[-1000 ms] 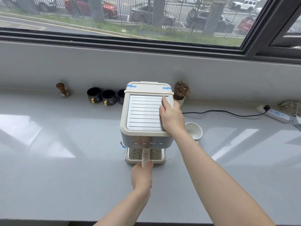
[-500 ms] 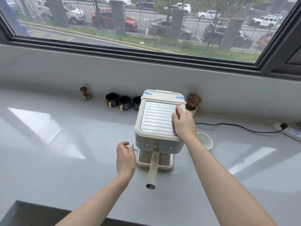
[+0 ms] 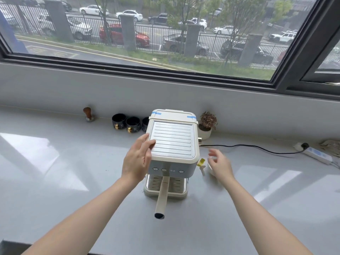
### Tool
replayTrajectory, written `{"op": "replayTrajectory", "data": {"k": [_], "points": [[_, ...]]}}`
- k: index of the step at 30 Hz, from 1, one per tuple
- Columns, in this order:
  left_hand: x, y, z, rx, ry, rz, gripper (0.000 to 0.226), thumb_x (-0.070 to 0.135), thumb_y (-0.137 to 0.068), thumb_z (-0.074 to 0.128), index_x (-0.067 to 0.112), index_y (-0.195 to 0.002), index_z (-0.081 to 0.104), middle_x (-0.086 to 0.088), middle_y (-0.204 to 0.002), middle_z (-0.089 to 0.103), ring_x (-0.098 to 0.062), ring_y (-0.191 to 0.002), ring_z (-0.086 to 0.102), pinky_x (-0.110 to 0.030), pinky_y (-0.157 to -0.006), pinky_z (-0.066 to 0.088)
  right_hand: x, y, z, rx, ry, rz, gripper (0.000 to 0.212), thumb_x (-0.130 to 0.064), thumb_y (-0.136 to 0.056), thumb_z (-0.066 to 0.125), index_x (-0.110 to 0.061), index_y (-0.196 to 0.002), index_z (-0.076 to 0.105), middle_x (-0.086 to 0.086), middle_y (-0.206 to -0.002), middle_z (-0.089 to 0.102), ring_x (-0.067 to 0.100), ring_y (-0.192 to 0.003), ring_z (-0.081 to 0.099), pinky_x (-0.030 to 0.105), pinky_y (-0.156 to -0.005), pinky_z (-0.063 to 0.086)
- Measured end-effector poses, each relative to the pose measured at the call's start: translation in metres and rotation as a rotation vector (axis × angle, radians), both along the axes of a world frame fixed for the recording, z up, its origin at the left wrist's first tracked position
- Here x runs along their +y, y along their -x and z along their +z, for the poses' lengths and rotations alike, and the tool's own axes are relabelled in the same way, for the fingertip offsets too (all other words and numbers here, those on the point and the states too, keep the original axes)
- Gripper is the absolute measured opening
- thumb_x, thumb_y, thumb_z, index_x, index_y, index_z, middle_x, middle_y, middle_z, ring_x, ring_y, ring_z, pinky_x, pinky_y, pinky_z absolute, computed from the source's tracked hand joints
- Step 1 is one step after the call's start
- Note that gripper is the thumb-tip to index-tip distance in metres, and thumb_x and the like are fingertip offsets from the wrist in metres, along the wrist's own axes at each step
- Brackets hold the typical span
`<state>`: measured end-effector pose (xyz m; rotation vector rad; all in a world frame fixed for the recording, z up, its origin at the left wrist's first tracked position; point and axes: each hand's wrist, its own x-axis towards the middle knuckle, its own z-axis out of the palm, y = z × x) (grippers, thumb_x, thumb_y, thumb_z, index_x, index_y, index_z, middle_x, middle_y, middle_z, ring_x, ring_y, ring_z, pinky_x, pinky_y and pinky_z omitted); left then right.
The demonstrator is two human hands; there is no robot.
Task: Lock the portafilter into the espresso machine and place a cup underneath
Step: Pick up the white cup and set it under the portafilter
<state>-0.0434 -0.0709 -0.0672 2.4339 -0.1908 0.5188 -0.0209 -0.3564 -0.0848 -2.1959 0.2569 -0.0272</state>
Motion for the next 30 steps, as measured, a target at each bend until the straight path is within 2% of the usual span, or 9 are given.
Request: {"op": "replayTrajectory", "data": {"k": [2, 4, 6, 10, 13, 14, 18, 22, 30], "points": [[0.0, -0.001, -0.002, -0.019, 0.01, 0.006, 0.046, 0.031, -0.091, 0.023, 0.021, -0.122, 0.055, -0.001, -0.145, 0.043, -0.017, -0.126, 0.044, -0.038, -0.085, 0.052, -0.023, 0.002, -0.03, 0.212, 0.123, -0.116, 0.043, -0.014, -0.089, 0.051, -0.008, -0.131, 0.05, 0.012, -0.131, 0.058, 0.031, -0.112, 0.057, 0.032, -0.085, 0.044], [-0.001, -0.002, -0.003, -0.04, 0.025, 0.01, 0.045, 0.029, -0.091, 0.024, 0.021, -0.121, 0.056, -0.002, -0.144, 0.045, -0.018, -0.126, 0.044, -0.04, -0.086, 0.051, -0.044, 0.003, -0.059, 0.338, 0.175, -0.162, 0.036, -0.014, -0.085, 0.051, -0.003, -0.119, 0.056, 0.019, -0.121, 0.061, 0.035, -0.1, 0.059, 0.033, -0.074, 0.046], [-0.004, -0.002, -0.006, -0.061, 0.034, 0.014, 0.043, 0.027, -0.091, 0.025, 0.02, -0.12, 0.057, -0.002, -0.143, 0.046, -0.019, -0.125, 0.045, -0.042, -0.087, 0.051, -0.061, 0.0, -0.086, 0.406, 0.129, -0.231, 0.033, -0.023, -0.085, 0.051, 0.0, -0.108, 0.059, 0.02, -0.11, 0.064, 0.035, -0.088, 0.059, 0.039, -0.076, 0.053], [-0.007, -0.004, -0.009, -0.074, 0.058, 0.022, 0.042, 0.024, -0.091, 0.026, 0.02, -0.119, 0.058, -0.003, -0.142, 0.047, -0.02, -0.124, 0.046, -0.046, -0.089, 0.049, -0.071, -0.002, -0.111, 0.503, -0.134, -0.393, 0.047, -0.042, -0.088, 0.054, 0.0, -0.108, 0.057, 0.017, -0.088, 0.062, 0.034, -0.076, 0.063, 0.046, -0.082, 0.057], [-0.009, -0.004, -0.008, -0.069, 0.059, 0.023, 0.043, 0.024, -0.091, 0.026, 0.02, -0.119, 0.058, -0.003, -0.142, 0.047, -0.019, -0.124, 0.047, -0.045, -0.09, 0.047, -0.066, -0.003, -0.109, 0.514, -0.428, -0.441, 0.034, -0.032, -0.094, 0.051, -0.002, -0.108, 0.053, 0.013, -0.079, 0.053, 0.027, -0.062, 0.06, 0.037, -0.063, 0.057], [-0.009, -0.004, -0.008, -0.066, 0.059, 0.022, 0.043, 0.024, -0.091, 0.025, 0.02, -0.119, 0.058, -0.003, -0.142, 0.047, -0.019, -0.124, 0.047, -0.044, -0.091, 0.046, -0.065, -0.005, -0.111, 0.512, -0.523, -0.453, 0.03, -0.03, -0.096, 0.047, -0.003, -0.108, 0.049, 0.015, -0.082, 0.051, 0.027, -0.063, 0.059, 0.035, -0.061, 0.055], [-0.01, -0.004, -0.008, -0.068, 0.074, 0.023, 0.044, 0.025, -0.091, 0.025, 0.02, -0.118, 0.06, -0.002, -0.142, 0.048, -0.017, -0.122, 0.047, -0.036, -0.093, 0.038, -0.062, -0.017, -0.121, 0.473, -0.714, -0.482, 0.027, -0.031, -0.1, 0.038, -0.007, -0.109, 0.045, 0.019, -0.105, 0.047, 0.033, -0.087, 0.056, 0.04, -0.082, 0.051], [-0.009, -0.006, -0.009, -0.071, 0.089, 0.024, 0.042, 0.023, -0.091, 0.027, 0.021, -0.117, 0.06, -0.002, -0.141, 0.048, -0.016, -0.122, 0.047, -0.037, -0.093, 0.039, -0.062, -0.02, -0.133, 0.392, -0.696, -0.493, 0.032, -0.027, -0.101, 0.038, -0.006, -0.078, 0.046, 0.01, -0.078, 0.045, 0.021, -0.065, 0.05, 0.027, -0.055, 0.053], [-0.009, -0.005, -0.008, -0.044, 0.067, 0.025, 0.045, 0.024, -0.09, 0.025, 0.02, -0.119, 0.06, -0.003, -0.142, 0.047, -0.016, -0.123, 0.046, -0.036, -0.096, 0.036, -0.059, 0.059, -0.143, 0.368, -0.5, -0.369, 0.028, -0.024, -0.1, 0.04, -0.01, -0.08, 0.054, 0.014, -0.081, 0.06, 0.026, -0.065, 0.056, 0.036, -0.064, 0.048]]}}
